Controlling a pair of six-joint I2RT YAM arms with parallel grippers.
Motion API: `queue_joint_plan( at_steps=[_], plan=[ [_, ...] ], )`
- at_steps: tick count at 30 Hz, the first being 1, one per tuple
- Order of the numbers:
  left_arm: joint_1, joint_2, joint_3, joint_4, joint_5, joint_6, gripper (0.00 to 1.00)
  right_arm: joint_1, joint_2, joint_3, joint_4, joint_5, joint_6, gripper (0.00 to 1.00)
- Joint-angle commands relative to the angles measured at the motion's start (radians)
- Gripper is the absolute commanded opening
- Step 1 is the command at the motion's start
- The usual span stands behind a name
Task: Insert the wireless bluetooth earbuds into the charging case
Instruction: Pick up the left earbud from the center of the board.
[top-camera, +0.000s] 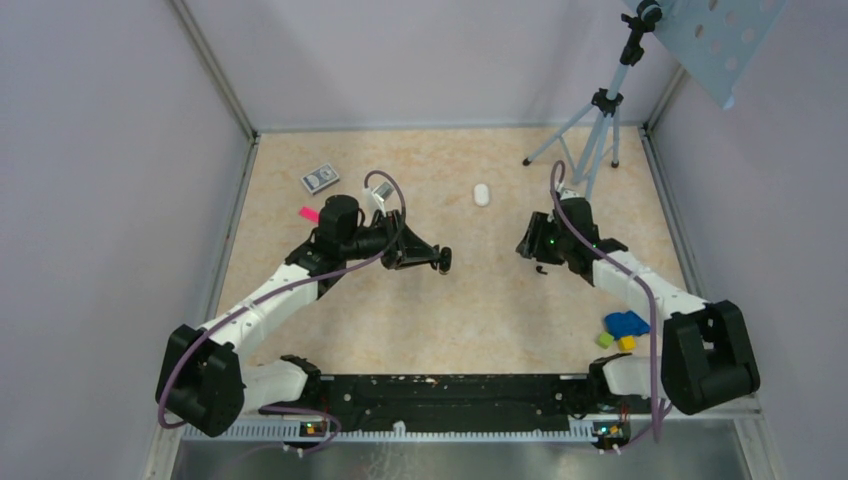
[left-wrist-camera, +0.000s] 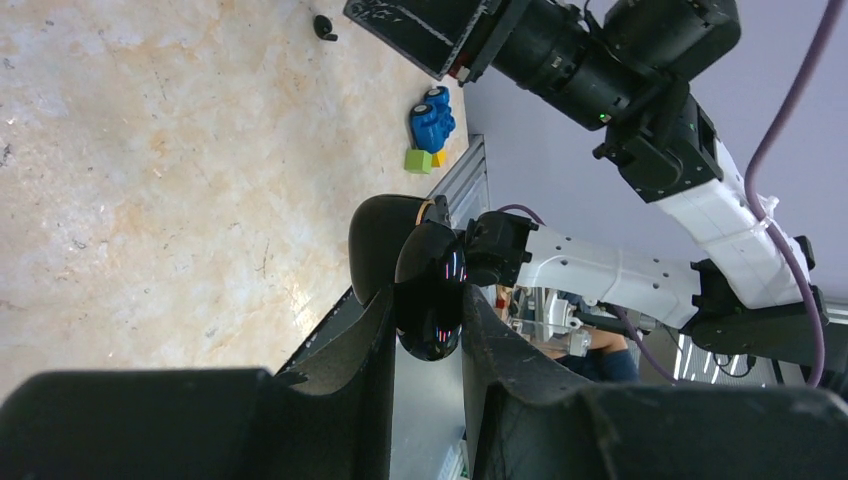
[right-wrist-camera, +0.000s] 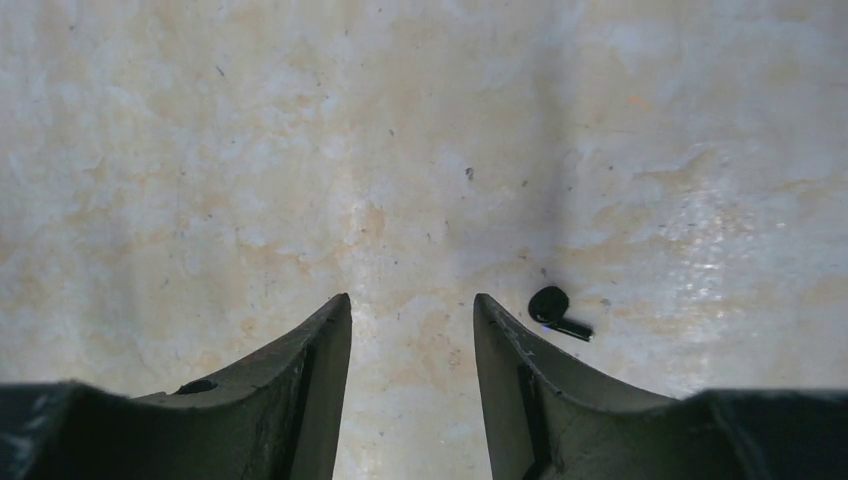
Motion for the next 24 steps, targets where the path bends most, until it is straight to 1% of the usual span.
queue_joint_plan(
  at_steps=[1,6,7,10,17,24],
  plan=[
    [0.006,-0.015,0.016,0.021,0.001,0.022,0.0,-0.004,-0.049,0.044,-0.093,0.134,-0.096,0.47],
    [0.006,-0.038,0.006,0.025,-0.023,0.017,0.0,-0.004,0.022,0.101,-0.172,0.206,-0.145,0.46],
    [0.005,-0.043,0.005,0.026,-0.031,0.02,0.0,-0.004,0.04,0.112,-0.187,0.212,-0.153,0.44],
    [0.006,-0.045,0.006,0.022,-0.034,0.021,0.0,-0.003,0.054,0.1,-0.165,0.195,-0.169,0.42],
    [0.006,-0.02,0.006,0.025,0.003,0.012,0.0,-0.003,0.099,0.086,-0.133,0.167,-0.19,0.43],
    [0.006,-0.028,0.005,0.032,0.006,0.009,0.0,-0.002,0.171,0.098,-0.11,0.155,-0.222,0.43]
  ],
)
